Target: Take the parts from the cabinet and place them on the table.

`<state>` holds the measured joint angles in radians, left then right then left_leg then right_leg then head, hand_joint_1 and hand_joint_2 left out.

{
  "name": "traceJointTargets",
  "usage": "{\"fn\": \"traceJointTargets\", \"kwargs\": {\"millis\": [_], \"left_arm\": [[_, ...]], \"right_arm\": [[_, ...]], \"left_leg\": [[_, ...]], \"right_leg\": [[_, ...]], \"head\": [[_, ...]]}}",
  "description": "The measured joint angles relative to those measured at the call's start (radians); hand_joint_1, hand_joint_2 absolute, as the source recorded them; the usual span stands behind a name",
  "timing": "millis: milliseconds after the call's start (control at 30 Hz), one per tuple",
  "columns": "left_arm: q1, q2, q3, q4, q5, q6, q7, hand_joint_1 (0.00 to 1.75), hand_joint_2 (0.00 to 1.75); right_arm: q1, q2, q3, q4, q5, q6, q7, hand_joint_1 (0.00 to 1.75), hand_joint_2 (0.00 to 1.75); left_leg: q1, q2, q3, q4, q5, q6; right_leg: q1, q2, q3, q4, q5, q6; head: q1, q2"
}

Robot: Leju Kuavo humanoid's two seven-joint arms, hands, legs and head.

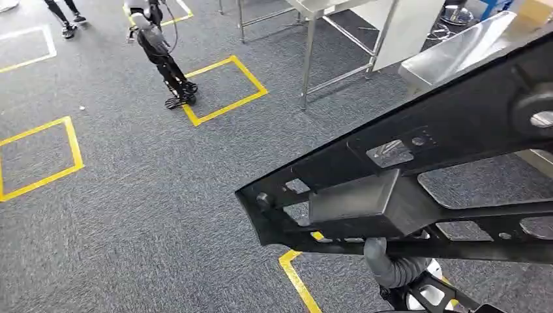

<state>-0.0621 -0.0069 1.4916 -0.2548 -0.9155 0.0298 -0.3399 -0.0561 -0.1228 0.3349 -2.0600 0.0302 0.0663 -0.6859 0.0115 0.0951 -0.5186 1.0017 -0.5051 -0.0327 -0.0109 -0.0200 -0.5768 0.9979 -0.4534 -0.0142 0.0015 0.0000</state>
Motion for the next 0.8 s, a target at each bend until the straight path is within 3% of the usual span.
{"fn": "traceJointTargets", "kwargs": {"millis": [33,67,133,167,200,233,267,300,333,400,467,500,533,567,633,667,700,733,767,800], "left_arm": [[-0.002,0.000,0.000,0.000,-0.003,-0.002,0.000,0.00,1.75],[-0.002,0.000,0.000,0.000,-0.003,-0.003,0.001,0.00,1.75],[0.002,0.003,0.000,0.000,-0.003,-0.003,0.005,0.00,1.75],[0.003,0.003,0.000,0.000,-0.003,-0.003,0.005,0.00,1.75],[0.003,0.003,0.000,0.000,-0.002,-0.003,0.005,0.00,1.75],[0.001,0.003,0.000,0.000,-0.002,-0.003,0.005,0.00,1.75],[-0.001,0.003,0.000,0.000,-0.002,-0.003,0.003,0.00,1.75],[-0.001,0.005,0.000,0.000,-0.002,-0.003,0.002,0.00,1.75],[-0.003,0.006,0.000,0.000,-0.002,-0.004,0.001,0.00,1.75],[-0.003,0.006,0.000,0.000,-0.001,-0.005,-0.001,0.00,1.75],[-0.008,0.006,0.000,0.000,-0.001,-0.007,-0.002,0.00,1.75],[-0.013,0.005,-0.001,0.001,-0.001,-0.008,-0.004,0.00,1.75],[-0.014,0.005,-0.001,0.001,-0.001,-0.008,-0.005,0.00,1.75],[-0.012,0.005,-0.001,0.001,-0.001,-0.008,-0.006,0.00,1.75],[-0.008,0.004,0.000,0.001,-0.001,-0.006,-0.006,0.00,1.75],[-0.008,0.004,0.000,0.001,-0.001,-0.006,-0.006,0.00,1.75],[-0.009,0.004,-0.001,0.001,-0.001,-0.006,-0.006,0.00,1.75],[-0.011,0.004,-0.001,0.001,-0.002,-0.006,-0.006,0.00,1.75],[-0.013,0.004,-0.001,0.001,-0.002,-0.006,-0.006,0.00,1.75],[-0.015,0.004,-0.002,0.001,-0.002,-0.007,-0.006,0.00,1.75]], "right_arm": [[-0.005,0.000,0.001,0.000,-0.012,0.017,0.000,1.75,1.75],[-0.006,0.000,0.003,0.001,-0.021,0.031,0.000,1.75,1.75],[-0.005,0.000,0.005,0.001,-0.041,0.060,0.000,1.75,1.75],[-0.006,0.000,0.005,0.002,-0.048,0.076,0.000,1.75,1.75],[-0.007,0.000,0.005,0.004,-0.053,0.102,0.000,1.75,1.75],[-0.012,0.000,0.005,0.005,-0.057,0.128,0.000,1.75,1.75],[-0.020,0.000,0.005,0.006,-0.059,0.149,0.000,1.75,1.75],[-0.027,0.000,0.005,0.006,-0.060,0.162,0.000,1.75,1.75],[-0.032,0.001,0.005,0.006,-0.061,0.169,0.000,1.75,1.75],[-0.047,0.002,0.006,0.012,-0.063,0.182,0.000,1.75,1.75],[-0.060,0.003,0.006,0.018,-0.063,0.187,0.000,1.75,1.75],[-0.068,0.003,0.007,0.022,-0.063,0.187,0.000,1.75,1.75],[-0.082,0.003,0.007,0.026,-0.065,0.187,0.000,1.75,1.75],[-0.099,0.003,0.008,0.034,-0.065,0.187,0.000,1.75,1.75],[-0.113,0.004,0.010,0.048,-0.066,0.185,0.000,1.75,1.75],[-0.114,0.005,0.011,0.055,-0.066,0.184,0.000,1.75,1.75],[-0.115,0.005,0.012,0.061,-0.066,0.181,0.000,1.75,1.75],[-0.118,0.005,0.013,0.067,-0.066,0.177,0.000,1.75,1.75],[-0.122,0.006,0.014,0.070,-0.066,0.174,0.000,1.75,1.75],[-0.126,0.006,0.015,0.073,-0.066,0.168,0.000,1.75,1.75]], "left_leg": [[0.001,-0.049,-0.019,0.048,-0.036,-0.002],[0.001,-0.069,-0.045,0.106,-0.069,-0.004],[0.001,-0.088,-0.132,0.289,-0.146,-0.008],[0.001,-0.088,-0.150,0.324,-0.145,-0.008],[0.001,-0.088,-0.145,0.304,-0.118,-0.006],[0.001,-0.090,-0.121,0.245,-0.074,-0.004],[0.002,-0.100,-0.080,0.149,-0.020,-0.001],[0.003,-0.124,-0.039,0.055,0.025,0.003],[0.003,-0.169,-0.017,0.007,0.018,0.010],[0.000,-0.154,-0.020,-0.002,0.019,0.016],[-0.002,-0.138,-0.016,-0.007,0.025,0.030],[0.008,-0.123,-0.015,-0.018,0.034,0.040],[0.006,-0.114,-0.015,-0.022,0.036,0.046],[0.004,-0.101,-0.016,-0.022,0.036,0.049],[0.002,-0.075,-0.017,-0.021,0.035,0.050],[0.001,-0.062,-0.018,-0.020,0.035,0.050],[0.001,-0.051,-0.018,-0.019,0.034,0.049],[0.001,-0.040,-0.018,-0.018,0.032,0.047],[0.001,-0.030,-0.017,-0.015,0.029,0.044],[0.001,-0.022,-0.015,-0.012,0.025,0.040]], "right_leg": [[-0.001,0.009,-0.001,-0.001,0.002,-0.006],[-0.001,0.015,-0.001,-0.001,0.003,-0.010],[0.002,0.043,-0.003,0.001,0.003,-0.012],[0.003,0.056,-0.002,0.001,0.003,-0.012],[0.004,0.068,-0.001,0.002,0.003,-0.012],[0.004,0.081,0.000,0.003,0.003,-0.011],[0.004,0.095,0.001,0.005,0.003,-0.010],[0.003,0.106,0.002,0.007,0.002,-0.008],[0.007,0.115,-0.001,0.009,0.002,-0.002],[0.002,0.132,-0.012,0.011,0.007,0.010],[0.000,0.154,-0.016,0.004,0.014,0.026],[-0.001,0.126,-0.019,0.015,0.007,0.027],[0.005,0.069,-0.035,0.044,-0.017,0.032],[0.004,0.041,-0.065,0.106,-0.056,0.034],[-0.001,0.029,-0.141,0.268,-0.126,0.040],[-0.003,0.029,-0.165,0.319,-0.136,0.042],[-0.004,0.027,-0.162,0.314,-0.119,0.044],[-0.005,0.022,-0.133,0.259,-0.083,0.044],[-0.005,0.012,-0.083,0.165,-0.038,0.042],[-0.003,-0.017,-0.027,0.062,0.002,0.038]], "head": [[-0.003,0.000],[-0.004,0.000],[-0.004,0.000],[-0.004,0.000],[-0.004,0.000],[-0.005,0.000],[-0.004,0.000],[-0.005,0.000],[-0.003,0.000],[-0.004,0.000],[-0.004,0.000],[-0.003,0.000],[0.005,0.000],[0.009,0.000],[0.009,0.000],[0.008,0.000],[0.009,0.000],[0.009,0.000],[0.009,0.000],[0.009,0.000]]}}
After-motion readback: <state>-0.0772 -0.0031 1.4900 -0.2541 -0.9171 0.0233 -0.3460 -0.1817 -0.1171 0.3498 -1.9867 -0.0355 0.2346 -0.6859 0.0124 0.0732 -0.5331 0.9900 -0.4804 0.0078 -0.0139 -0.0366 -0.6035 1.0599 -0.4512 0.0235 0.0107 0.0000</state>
